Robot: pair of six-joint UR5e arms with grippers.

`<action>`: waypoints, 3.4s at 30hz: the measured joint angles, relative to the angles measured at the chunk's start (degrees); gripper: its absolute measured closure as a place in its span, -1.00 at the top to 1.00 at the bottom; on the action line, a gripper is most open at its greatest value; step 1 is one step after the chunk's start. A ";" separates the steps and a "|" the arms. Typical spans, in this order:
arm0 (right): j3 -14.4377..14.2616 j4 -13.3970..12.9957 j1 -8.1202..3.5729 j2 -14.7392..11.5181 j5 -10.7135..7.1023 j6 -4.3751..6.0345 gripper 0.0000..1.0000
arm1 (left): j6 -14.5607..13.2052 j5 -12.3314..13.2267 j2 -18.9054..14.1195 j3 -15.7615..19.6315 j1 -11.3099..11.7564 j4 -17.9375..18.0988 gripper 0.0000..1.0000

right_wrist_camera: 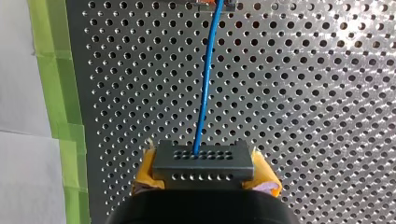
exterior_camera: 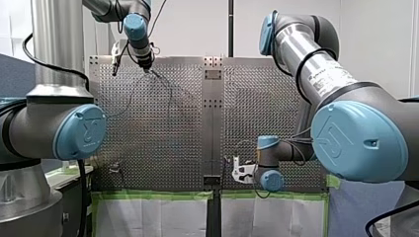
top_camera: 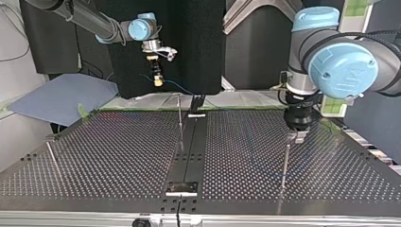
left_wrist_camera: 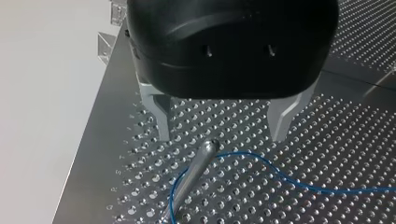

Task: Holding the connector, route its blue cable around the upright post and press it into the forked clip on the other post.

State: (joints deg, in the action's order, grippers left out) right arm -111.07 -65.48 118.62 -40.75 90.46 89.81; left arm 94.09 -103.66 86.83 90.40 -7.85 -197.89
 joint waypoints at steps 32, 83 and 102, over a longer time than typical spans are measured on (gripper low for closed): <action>0.00 -0.35 0.37 0.00 -0.36 -0.01 -1.00 | -14.66 -10.69 10.32 -4.25 -13.97 16.38 1.00; 0.01 -0.41 0.56 0.00 -0.36 -0.17 -1.00 | -27.69 -25.73 25.08 -8.10 -14.20 33.10 1.00; 0.01 -0.33 0.73 0.00 -0.36 -0.24 -1.00 | -31.24 -28.73 28.20 -10.47 -13.73 33.52 1.00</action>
State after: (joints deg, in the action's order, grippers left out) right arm -111.06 -65.82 119.36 -40.75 90.10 89.57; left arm 62.85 -132.39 115.03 79.93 -21.58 -164.36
